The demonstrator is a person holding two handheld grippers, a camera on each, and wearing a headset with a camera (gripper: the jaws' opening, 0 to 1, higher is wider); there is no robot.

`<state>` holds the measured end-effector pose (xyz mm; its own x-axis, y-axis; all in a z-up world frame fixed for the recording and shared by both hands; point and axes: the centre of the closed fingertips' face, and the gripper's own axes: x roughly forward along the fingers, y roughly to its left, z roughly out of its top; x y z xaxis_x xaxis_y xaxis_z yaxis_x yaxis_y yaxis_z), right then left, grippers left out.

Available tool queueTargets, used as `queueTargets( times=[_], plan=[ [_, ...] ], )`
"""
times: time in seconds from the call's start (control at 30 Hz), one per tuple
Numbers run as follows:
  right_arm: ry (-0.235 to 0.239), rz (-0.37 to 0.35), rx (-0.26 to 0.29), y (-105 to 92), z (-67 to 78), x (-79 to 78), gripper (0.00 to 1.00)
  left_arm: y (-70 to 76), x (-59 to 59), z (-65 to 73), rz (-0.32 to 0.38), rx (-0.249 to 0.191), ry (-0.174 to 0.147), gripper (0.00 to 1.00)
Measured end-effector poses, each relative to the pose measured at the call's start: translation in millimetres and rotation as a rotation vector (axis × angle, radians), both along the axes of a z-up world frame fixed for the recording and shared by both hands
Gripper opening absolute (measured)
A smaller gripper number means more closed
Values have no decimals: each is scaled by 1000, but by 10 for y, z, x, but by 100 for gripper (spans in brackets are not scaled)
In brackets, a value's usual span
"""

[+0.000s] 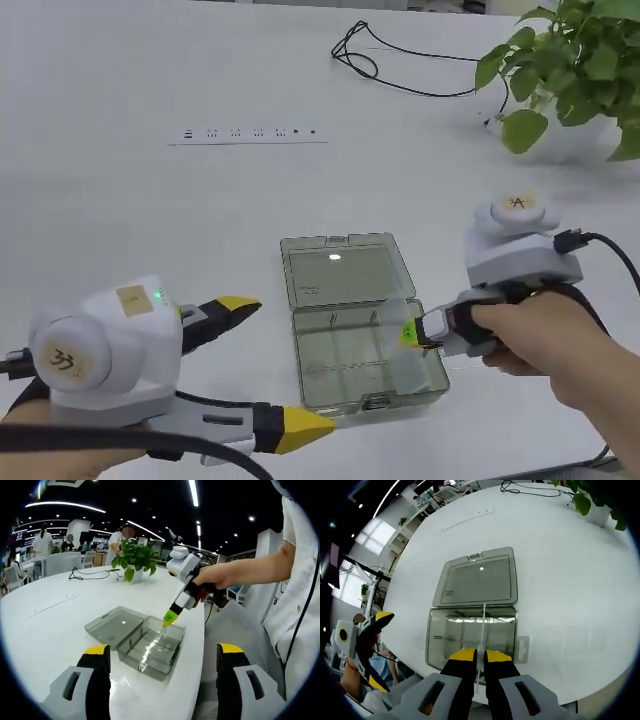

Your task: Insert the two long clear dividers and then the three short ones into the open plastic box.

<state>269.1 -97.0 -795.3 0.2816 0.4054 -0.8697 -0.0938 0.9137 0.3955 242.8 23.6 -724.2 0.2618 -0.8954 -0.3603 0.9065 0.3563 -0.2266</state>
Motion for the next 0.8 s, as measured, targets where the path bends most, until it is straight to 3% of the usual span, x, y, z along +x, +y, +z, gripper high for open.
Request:
queueTargets(
  times=[0.23,0.8],
  plan=[
    [0,-8,1,16,-3,9,6,-6,8,8,1,-4,2,89],
    [-37,83,-53,62,-50,43,7,-37,-2,16,-2,-6,4,88]
  ],
)
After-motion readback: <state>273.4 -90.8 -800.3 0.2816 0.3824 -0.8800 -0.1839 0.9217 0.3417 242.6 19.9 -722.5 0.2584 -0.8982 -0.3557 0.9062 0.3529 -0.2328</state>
